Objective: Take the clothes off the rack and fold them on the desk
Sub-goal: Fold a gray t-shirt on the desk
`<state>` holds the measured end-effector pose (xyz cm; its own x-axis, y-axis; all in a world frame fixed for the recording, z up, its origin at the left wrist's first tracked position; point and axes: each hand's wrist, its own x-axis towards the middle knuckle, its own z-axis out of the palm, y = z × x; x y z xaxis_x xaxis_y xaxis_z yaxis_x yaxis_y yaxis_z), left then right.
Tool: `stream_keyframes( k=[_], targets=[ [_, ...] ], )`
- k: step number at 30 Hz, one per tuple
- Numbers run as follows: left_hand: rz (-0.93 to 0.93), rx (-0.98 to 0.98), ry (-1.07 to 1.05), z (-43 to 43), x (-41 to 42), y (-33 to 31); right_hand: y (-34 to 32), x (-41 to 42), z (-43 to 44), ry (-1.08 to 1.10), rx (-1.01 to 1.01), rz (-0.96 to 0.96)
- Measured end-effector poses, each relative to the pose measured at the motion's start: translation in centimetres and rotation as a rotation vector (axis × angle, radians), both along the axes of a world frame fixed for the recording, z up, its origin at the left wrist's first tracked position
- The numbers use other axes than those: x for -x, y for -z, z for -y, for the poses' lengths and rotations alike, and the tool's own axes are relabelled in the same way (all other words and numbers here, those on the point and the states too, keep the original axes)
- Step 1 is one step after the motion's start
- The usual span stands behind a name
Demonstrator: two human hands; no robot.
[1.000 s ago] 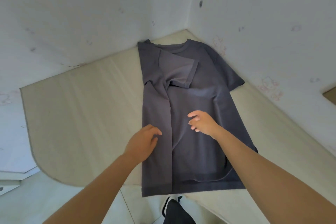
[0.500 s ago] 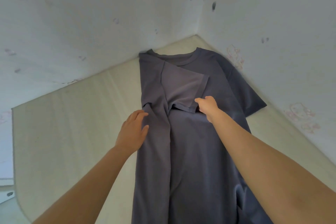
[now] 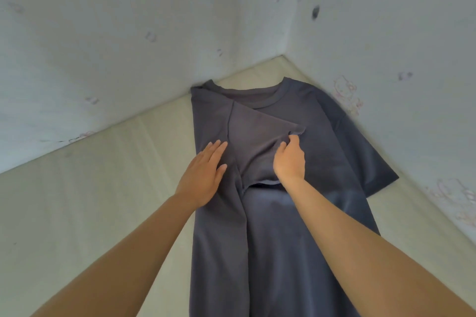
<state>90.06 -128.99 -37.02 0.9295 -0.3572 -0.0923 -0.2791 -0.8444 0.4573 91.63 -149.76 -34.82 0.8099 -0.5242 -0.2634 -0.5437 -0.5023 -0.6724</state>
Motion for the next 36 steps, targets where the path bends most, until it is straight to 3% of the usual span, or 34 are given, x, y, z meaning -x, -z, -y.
stream_keyframes(
  k=[4,6,8,10,14,19,23,26,31,36],
  targets=[
    [0.191,-0.287,0.029,-0.7,-4.1,1.3,-1.8,-1.7,1.2,-0.153,0.096,0.442],
    [0.138,-0.46,-0.039,-1.5,-5.8,2.1,-0.7,-2.6,3.2,-0.146,0.133,0.334],
    [0.041,-0.535,-0.16,-2.2,-6.7,2.5,0.9,-2.8,4.8,-0.115,0.13,0.036],
    [0.061,-0.472,-0.258,-2.6,-7.5,2.5,1.9,-2.7,5.8,-0.088,0.06,-0.074],
    [0.21,-0.213,-0.226,-1.9,-10.2,2.0,1.4,-4.4,5.8,-0.026,-0.157,0.024],
    [0.067,-0.031,-0.212,-0.3,-16.1,0.5,1.4,-7.1,5.7,0.038,-0.299,0.059],
    [0.015,-0.175,-0.119,-0.5,-20.3,-0.7,2.3,-8.2,6.4,0.07,-0.334,0.043],
    [-0.029,-0.252,-0.121,-1.3,-21.9,-0.8,2.3,-8.3,6.5,-0.036,-0.258,0.05],
    [0.107,-0.354,-0.235,-2.0,-21.9,-0.8,1.1,-8.5,6.6,-0.1,-0.095,0.393],
    [0.184,-0.332,-0.333,-1.6,-19.6,-0.2,1.6,-8.2,7.0,-0.088,-0.202,0.013]
  ],
)
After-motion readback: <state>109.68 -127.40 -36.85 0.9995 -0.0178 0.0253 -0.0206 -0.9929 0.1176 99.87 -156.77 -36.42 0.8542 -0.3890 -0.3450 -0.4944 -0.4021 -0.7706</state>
